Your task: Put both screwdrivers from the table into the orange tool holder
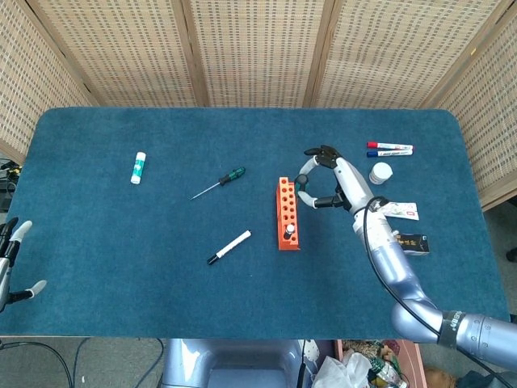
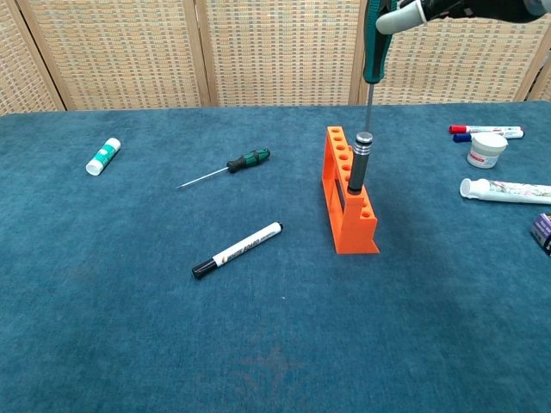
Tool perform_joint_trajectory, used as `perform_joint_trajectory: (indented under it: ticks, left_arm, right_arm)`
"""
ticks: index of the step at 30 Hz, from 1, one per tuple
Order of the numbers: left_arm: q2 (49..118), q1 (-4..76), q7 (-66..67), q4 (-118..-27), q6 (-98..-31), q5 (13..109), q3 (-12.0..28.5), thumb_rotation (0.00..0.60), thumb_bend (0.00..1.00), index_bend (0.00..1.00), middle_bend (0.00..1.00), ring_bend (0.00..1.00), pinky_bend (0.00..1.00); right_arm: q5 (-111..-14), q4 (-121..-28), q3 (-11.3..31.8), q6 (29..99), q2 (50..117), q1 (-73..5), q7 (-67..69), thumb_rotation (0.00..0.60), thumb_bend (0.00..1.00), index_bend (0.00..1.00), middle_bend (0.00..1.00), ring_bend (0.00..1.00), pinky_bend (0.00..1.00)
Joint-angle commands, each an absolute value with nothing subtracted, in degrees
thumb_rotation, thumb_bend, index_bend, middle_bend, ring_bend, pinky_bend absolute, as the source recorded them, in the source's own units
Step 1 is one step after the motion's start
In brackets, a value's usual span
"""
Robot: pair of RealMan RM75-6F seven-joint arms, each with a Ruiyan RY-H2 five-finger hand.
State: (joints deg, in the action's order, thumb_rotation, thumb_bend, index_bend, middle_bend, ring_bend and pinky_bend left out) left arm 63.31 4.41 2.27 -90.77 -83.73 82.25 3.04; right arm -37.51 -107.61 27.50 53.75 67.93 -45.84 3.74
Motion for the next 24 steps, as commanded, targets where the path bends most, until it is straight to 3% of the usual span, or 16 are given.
perform_joint_trajectory:
  ticks: [1, 24]
  left_arm:
    - [63.3, 4.4, 2.3, -90.8, -83.7, 82.1, 3.1, 0.600, 0.00, 0.00, 0.00, 0.00, 0.00]
    - [63.4, 4.6, 2.3, -90.7, -83.4, 81.8, 3.2, 0.600, 0.00, 0.00, 0.00, 0.00, 0.00]
  right_arm:
    - [-37.4, -107.2, 27.2, 53.7, 68.2, -46.1, 3.7, 0.600, 0.39, 0.65, 0.18, 0.00, 0.04]
    - [-36.9, -107.4, 27.5, 54.5, 68.5, -47.7, 3.6, 0.600, 0.39, 0.65, 0.18, 0.00, 0.04]
